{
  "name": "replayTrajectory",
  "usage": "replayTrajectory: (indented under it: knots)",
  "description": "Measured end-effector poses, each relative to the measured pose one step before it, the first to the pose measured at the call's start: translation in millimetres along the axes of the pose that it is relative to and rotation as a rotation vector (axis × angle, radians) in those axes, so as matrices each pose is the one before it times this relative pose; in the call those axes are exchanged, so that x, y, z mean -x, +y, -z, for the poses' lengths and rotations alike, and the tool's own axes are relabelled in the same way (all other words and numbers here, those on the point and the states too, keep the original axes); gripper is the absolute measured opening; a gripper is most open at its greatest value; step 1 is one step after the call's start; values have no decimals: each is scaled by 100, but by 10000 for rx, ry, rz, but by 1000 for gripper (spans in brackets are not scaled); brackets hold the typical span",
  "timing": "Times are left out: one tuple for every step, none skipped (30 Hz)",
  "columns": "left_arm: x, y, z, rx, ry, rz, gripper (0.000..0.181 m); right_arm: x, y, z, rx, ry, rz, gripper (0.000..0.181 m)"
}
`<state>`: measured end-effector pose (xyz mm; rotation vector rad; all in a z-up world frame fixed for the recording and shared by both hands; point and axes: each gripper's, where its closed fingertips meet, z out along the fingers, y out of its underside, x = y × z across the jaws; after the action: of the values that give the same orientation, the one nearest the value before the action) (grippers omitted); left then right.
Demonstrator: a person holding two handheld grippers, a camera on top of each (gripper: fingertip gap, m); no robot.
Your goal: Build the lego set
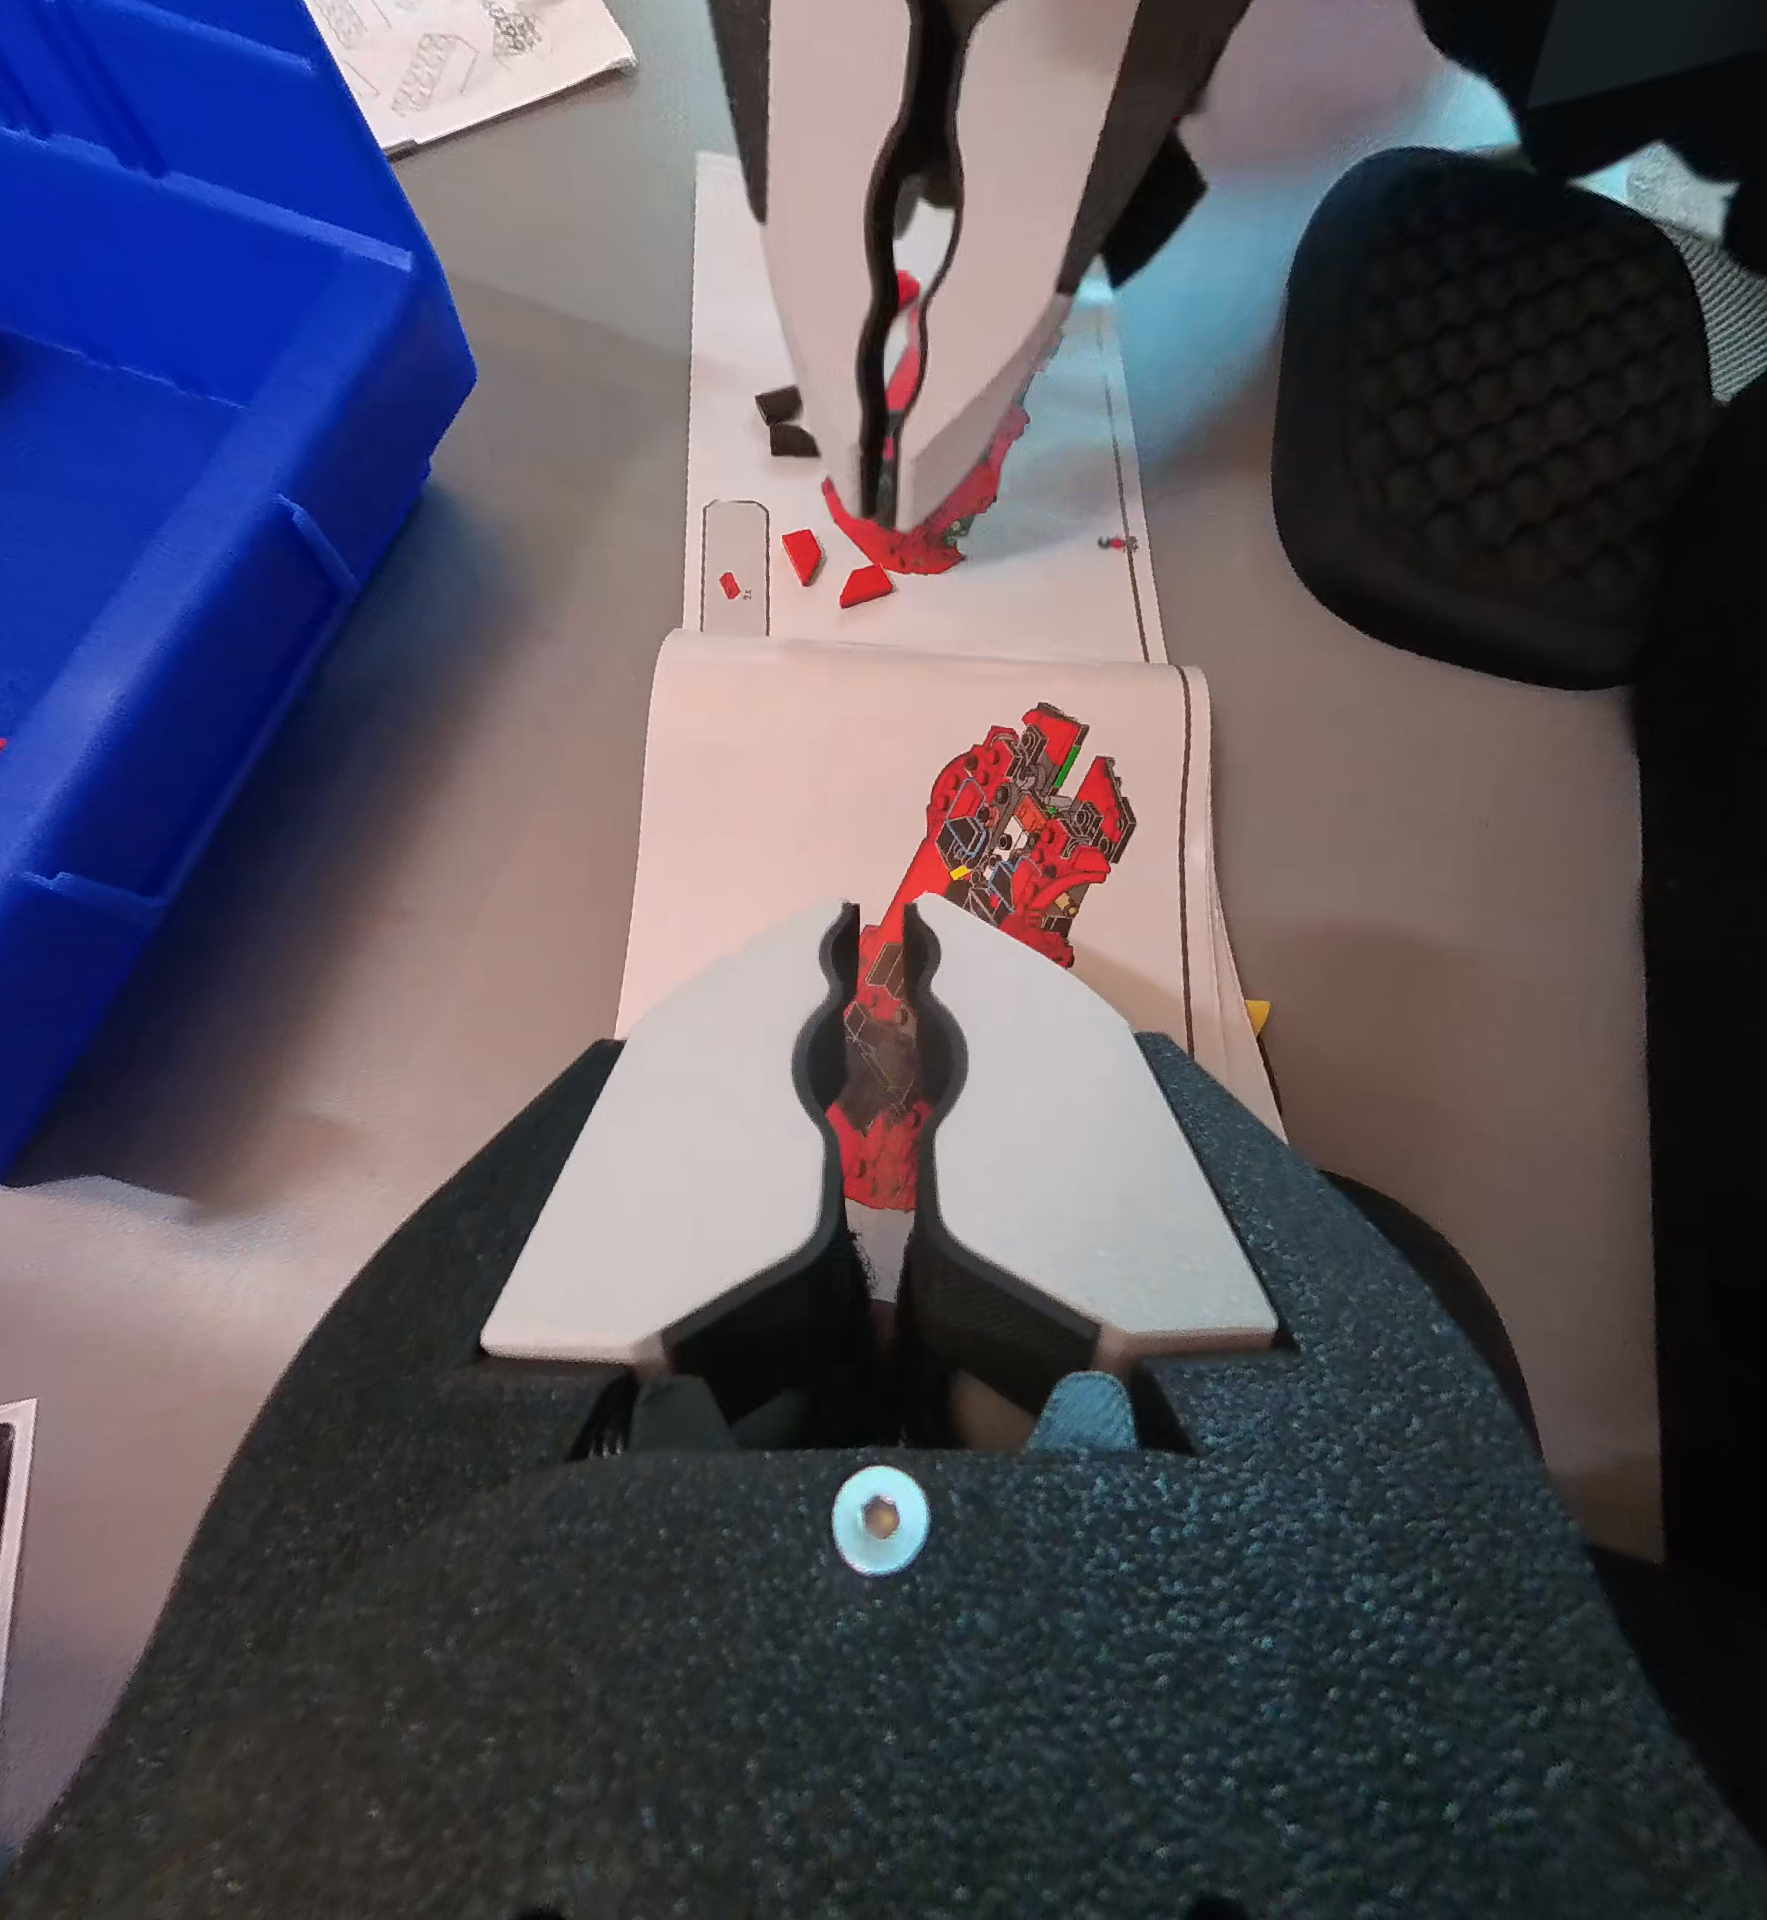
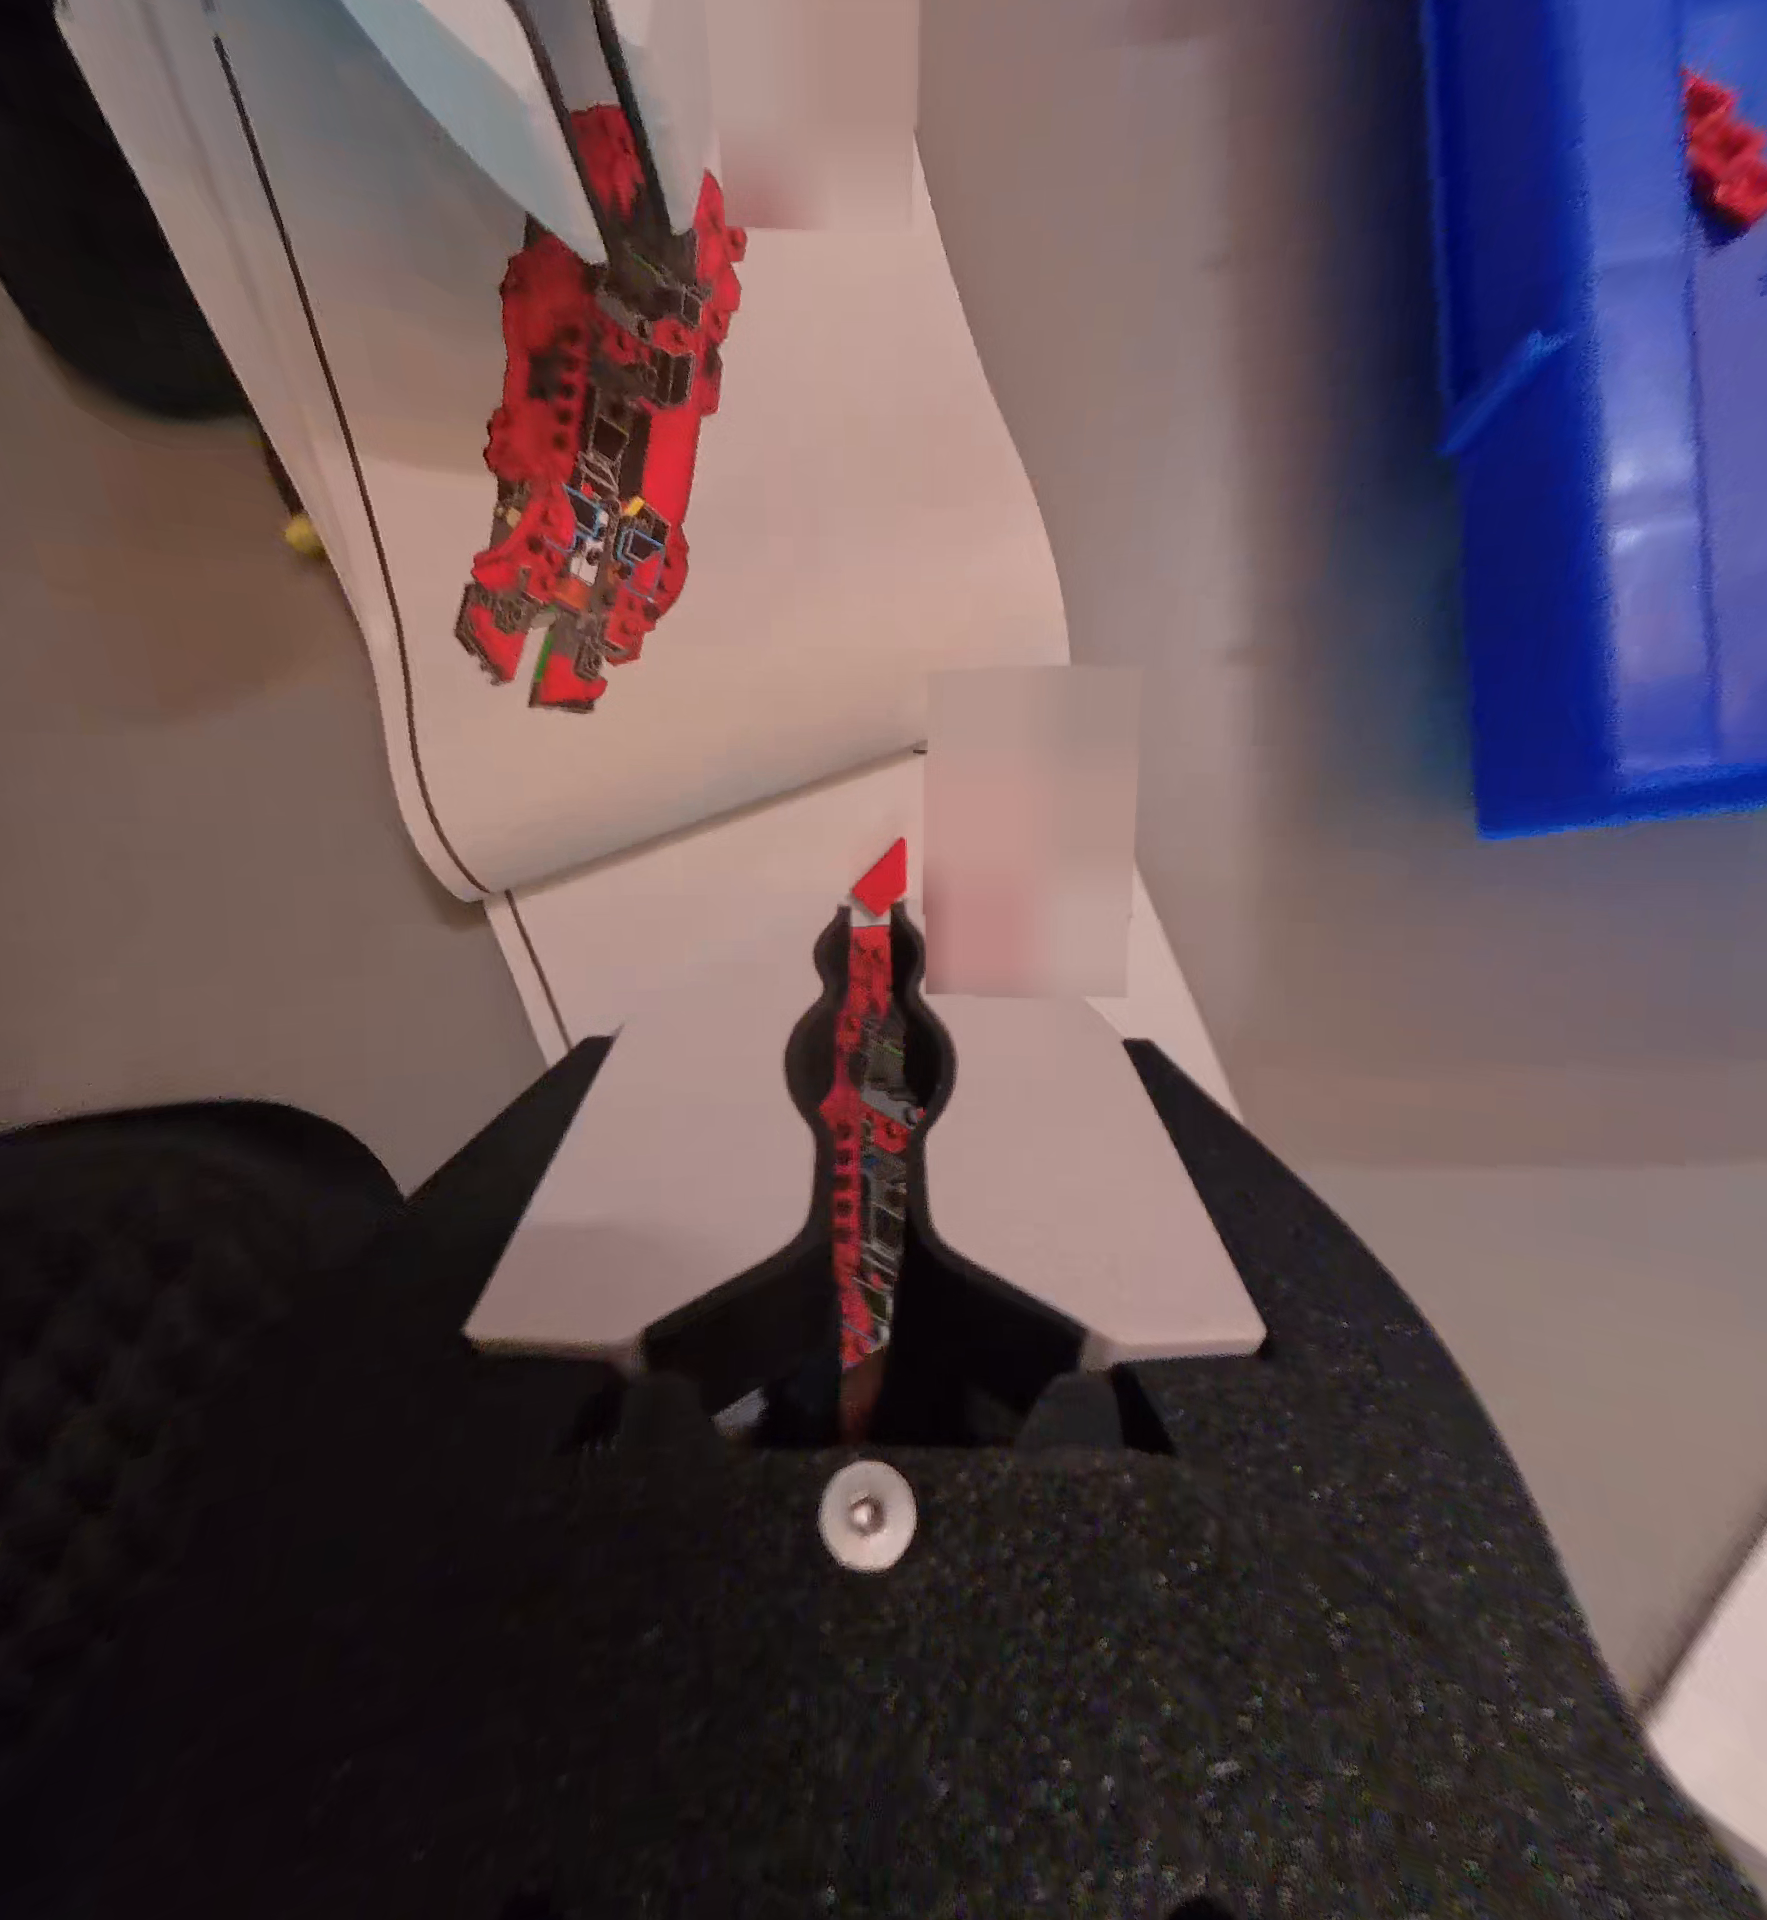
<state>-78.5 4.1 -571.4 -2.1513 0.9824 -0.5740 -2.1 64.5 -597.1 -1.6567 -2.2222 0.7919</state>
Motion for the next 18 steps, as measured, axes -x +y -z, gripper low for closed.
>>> replayTrajectory:
  knots:
    - [-9, -3, -15, 16, 8, -6, 7, 215, 206, -219, -35, -39, -204, 12]
    - [-25, 17, -20, 26, 6, -17, 7, 80, 210, -208, 4, 27, 31, 16]
    - [-48, -8, -12, 15, 12, -29, 7, -8, 141, -157, 5, 57, 237, 19]
    - [-66, -29, -7, -7, 22, -37, 7, -36, 100, -117, 41, 49, 365, 21]
    - [-55, -54, -8, -21, 20, -31, 7, -66, 38, -67, 69, 12, 412, 23]
    - [-40, -53, 2, -27, 17, -11, 7, 96, -46, -71, 68, -147, 468, 24]
    - [-3, -29, 2, -24, 8, 4, 7, 58, -129, -67, 41, -171, 502, 24]
    - [15, -10, 17, -13, -4, 10, 7, -204, -122, -65, 48, -49, 463, 24]
    - [31, 0, 11, -11, -18, 14, 7, -157, -42, -66, 103, -143, 424, 24]
    - [37, -15, 16, -17, -12, 13, 7, -200, -33, -60, 114, -152, 348, 23]
    - [6, -25, 20, -22, -3, 9, 7, -209, -64, -52, 75, -155, 249, 23]
    - [16, -32, 11, -21, -3, -1, 7, 23, -7, -83, 85, -285, 142, 21]
    - [12, -20, 16, -11, -9, -5, 7, 65, 53, -100, 120, -266, 43, 19]
    - [7, 7, 9, -2, -5, -3, 7, 4, 10, -108, 76, -147, 2, 18]
    - [7, 2, 21, -3, -3, 0, 7, -31, -79, -21, -2, -35, 39, 17]
    - [13, 6, 11, -3, -4, 6, 7, -53, -3, -28, 30, 41, 37, 15]
    - [23, 5, 9, 0, -6, 8, 7, -129, 1, -23, 10, 114, -4, 12]
    - [18, 13, -1, 4, -6, 7, 7, -20, -11, -17, -32, 37, -24, 12]
